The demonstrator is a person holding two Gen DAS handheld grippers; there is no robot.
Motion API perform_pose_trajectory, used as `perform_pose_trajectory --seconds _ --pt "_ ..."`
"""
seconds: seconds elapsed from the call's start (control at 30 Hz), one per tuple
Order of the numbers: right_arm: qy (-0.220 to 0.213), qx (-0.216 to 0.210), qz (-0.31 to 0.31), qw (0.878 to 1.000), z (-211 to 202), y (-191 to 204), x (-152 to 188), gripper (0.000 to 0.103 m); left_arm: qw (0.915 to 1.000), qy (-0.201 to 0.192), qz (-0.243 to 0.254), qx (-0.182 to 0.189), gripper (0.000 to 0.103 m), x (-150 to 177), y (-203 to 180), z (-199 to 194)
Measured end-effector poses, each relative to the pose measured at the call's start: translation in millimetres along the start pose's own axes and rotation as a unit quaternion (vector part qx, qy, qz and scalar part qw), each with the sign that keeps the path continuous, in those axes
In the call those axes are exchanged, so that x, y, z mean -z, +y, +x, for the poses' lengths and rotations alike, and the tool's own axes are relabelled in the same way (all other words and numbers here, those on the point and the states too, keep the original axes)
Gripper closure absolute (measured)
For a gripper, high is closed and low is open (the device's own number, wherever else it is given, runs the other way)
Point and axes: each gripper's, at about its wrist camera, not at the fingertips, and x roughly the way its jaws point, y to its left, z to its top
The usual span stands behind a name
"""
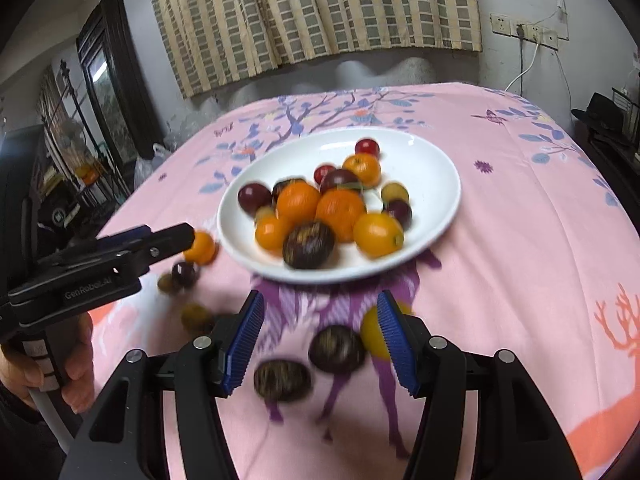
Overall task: Organize fruits
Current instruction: 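Carry both fruits over the white plate and release them, then grasp a dark brown round fruit with the right tool while the left tool grasps a yellow-green fruit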
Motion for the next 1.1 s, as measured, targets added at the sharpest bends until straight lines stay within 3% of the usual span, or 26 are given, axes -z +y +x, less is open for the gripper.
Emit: perform_pose_trajectory --seconds 0.3,0.57,0.73,0.77,0.8,1.1 --pt "0.042 0.018 -0.055 0.997 -3 29 43 0.043 0.9999 0.01 -0.01 0.004 0.021 44 19 -13" --pt "0.075 0.049 -0.083 0.993 20 52 45 0.044 0.9999 0.007 0.005 0.005 0.021 54 24 -10" --pt "0.078 0.067 -0.082 0.991 33 54 44 0.052 0.9997 0.012 0.021 0.008 0.021 56 19 -9" --pt "0.075 0.067 -0.08 0.992 33 53 44 0.063 0.9996 0.013 0.024 0.009 0.021 56 17 -9" --pt "0.072 0.065 -0.073 0.993 32 50 44 0.065 0.9995 0.015 0.026 0.011 0.021 57 16 -8" --pt "0.07 0.025 -0.025 0.997 24 32 44 0.065 0.997 0.041 0.065 0.006 0.021 65 3 -3"
